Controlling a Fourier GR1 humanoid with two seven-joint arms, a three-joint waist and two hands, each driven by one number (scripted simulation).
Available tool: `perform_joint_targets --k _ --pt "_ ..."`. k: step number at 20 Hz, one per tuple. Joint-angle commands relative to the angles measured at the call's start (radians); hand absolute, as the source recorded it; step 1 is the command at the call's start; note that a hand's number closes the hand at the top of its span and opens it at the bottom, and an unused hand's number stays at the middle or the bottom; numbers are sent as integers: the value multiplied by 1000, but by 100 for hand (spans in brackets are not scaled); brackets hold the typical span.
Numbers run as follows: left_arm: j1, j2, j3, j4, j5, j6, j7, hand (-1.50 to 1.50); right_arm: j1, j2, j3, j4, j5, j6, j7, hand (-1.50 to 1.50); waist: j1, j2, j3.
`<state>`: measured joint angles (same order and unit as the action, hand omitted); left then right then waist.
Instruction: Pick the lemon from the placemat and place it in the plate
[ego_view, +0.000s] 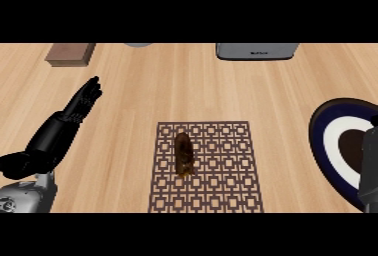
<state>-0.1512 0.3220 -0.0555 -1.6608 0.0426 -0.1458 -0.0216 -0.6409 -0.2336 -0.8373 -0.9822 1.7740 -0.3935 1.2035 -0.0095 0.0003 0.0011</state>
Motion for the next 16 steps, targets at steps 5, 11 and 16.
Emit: perform_joint_targets --k 5,11,16 --pt "-2 -24 -25 -8 -14 -4 10 0 95 136 -49 -123 62 -296 118 -150 14 3 -1" --pt "-13 -6 5 -4 -16 -9 23 0 145 229 -39 -305 138 -380 24 -150 9 -1 -2" --pt "-16 -11 20 30 1 -20 -14 0 68 232 -30 -387 -1 -559 -83 -150 11 -2 -1"
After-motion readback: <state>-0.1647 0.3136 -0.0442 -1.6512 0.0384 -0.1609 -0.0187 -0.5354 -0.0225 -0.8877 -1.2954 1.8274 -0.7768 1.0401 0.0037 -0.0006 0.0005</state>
